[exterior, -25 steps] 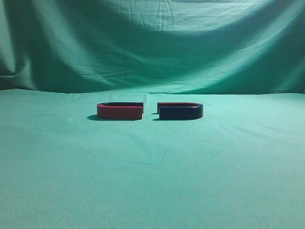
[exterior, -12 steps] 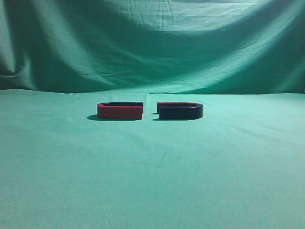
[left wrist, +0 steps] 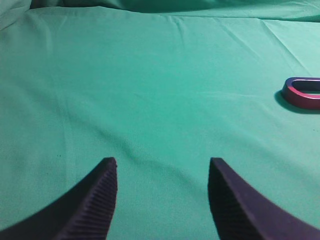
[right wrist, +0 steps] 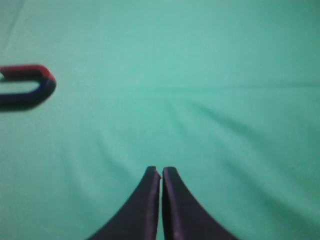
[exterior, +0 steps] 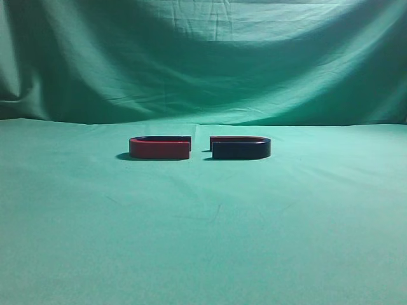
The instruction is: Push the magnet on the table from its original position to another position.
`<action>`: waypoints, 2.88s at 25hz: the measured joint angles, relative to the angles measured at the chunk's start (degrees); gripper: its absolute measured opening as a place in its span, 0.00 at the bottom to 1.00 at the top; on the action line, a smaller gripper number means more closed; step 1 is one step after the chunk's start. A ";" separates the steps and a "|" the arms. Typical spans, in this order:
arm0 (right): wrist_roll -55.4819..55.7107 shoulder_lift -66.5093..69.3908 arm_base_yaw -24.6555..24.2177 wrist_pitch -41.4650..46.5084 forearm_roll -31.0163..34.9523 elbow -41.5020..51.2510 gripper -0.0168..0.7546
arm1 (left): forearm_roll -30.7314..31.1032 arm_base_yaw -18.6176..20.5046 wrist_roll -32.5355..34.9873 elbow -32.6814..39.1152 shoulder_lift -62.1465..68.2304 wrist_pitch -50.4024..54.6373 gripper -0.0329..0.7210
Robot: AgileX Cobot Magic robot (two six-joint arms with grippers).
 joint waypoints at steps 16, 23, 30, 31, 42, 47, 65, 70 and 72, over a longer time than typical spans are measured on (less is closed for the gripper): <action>0.75 47.80 9.94 15.86 6.05 -34.79 0.02 | 0.00 0.00 0.00 0.00 0.00 0.00 0.54; 3.17 59.86 12.80 18.55 4.57 -48.21 0.02 | 0.00 0.00 0.00 0.00 0.00 0.00 0.54; 5.69 68.93 13.77 21.65 1.92 -57.62 0.02 | 0.00 0.00 0.00 0.00 0.00 0.00 0.54; 5.69 69.81 13.77 21.91 1.72 -58.49 0.02 | 0.00 0.00 0.00 0.00 0.00 0.00 0.54; 6.43 72.04 15.60 21.01 1.83 -60.76 0.02 | 0.00 0.00 0.00 0.00 0.00 0.00 0.54; 8.19 72.04 17.22 19.66 1.94 -60.76 0.02 | 0.00 0.00 0.00 0.00 0.00 0.00 0.54; 8.64 70.87 17.82 29.11 0.45 -64.53 0.02 | 0.00 0.00 0.00 0.00 0.00 0.00 0.54; 8.64 67.75 17.82 37.08 -1.73 -67.85 0.02 | 0.00 0.00 0.00 0.00 0.00 0.00 0.54; 8.64 65.78 17.82 37.69 -2.91 -67.95 0.02 | 0.00 0.00 0.00 0.00 0.00 0.00 0.54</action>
